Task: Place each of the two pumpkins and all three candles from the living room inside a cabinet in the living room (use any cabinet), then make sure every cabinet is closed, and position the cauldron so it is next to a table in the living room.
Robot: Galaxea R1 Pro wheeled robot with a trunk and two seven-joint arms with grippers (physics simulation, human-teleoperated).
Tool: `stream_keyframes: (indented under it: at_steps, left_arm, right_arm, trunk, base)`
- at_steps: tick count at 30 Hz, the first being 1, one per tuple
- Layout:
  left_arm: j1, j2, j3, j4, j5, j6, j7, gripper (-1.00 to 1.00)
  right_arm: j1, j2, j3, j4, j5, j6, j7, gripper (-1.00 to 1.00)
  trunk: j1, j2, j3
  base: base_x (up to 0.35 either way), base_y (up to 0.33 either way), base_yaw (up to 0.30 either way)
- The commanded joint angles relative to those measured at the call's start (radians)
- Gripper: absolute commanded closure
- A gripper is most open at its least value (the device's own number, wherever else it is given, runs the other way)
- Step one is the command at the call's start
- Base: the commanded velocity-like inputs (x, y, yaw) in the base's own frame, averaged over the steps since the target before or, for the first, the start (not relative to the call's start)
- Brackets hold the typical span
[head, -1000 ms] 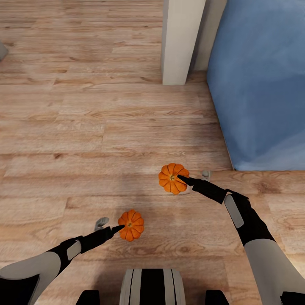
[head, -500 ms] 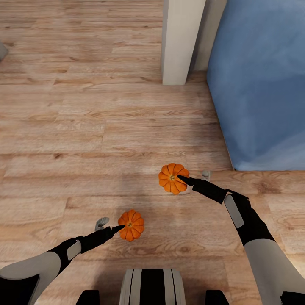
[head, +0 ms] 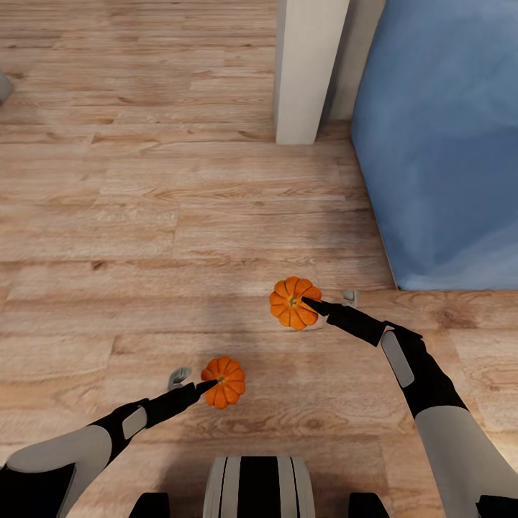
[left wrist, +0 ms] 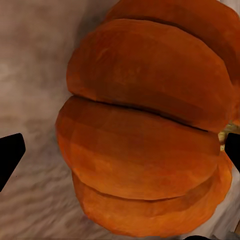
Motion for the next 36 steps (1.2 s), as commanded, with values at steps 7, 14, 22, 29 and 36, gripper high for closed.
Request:
stream_keyframes:
  at_steps: [7,14,22,29,36]
  left_arm:
    - [-0.002,-0.009,-0.021,0.001,-0.005,-0.001,0.064,-1.00]
    - [-0.002,-0.011,-0.021,0.000,-0.005,-0.001,0.064,-1.00]
    - [-0.002,-0.011,-0.021,-0.001,-0.006,-0.001,0.064,-1.00]
    - [-0.002,-0.011,-0.021,-0.001,-0.006,-0.001,0.062,-1.00]
    - [-0.002,-0.011,-0.021,-0.002,-0.006,-0.001,0.062,-1.00]
  right_arm:
    - [0.000,-0.001,0.000,0.000,-0.001,0.001,-0.002,1.00]
    - [0.000,0.000,0.001,-0.025,0.001,0.006,-0.005,1.00]
    - [0.001,0.000,0.001,-0.034,0.000,0.007,-0.005,1.00]
    - [0.002,0.000,0.001,-0.034,0.000,0.007,-0.005,1.00]
    - [0.002,0.000,0.001,-0.035,0.001,0.007,-0.005,1.00]
  trunk:
    - [0.000,0.000,0.000]
    - [0.000,0.000,0.000]
    - [0.000,0.000,0.004]
    - [0.000,0.000,0.007]
    - [0.000,0.000,0.007]
  base:
    - [0.000,0.000,0.000]
    - [0.000,0.000,0.000]
    - [0.000,0.000,-0.091]
    - [0.000,0.000,-0.066]
    - [0.000,0.000,-0.002]
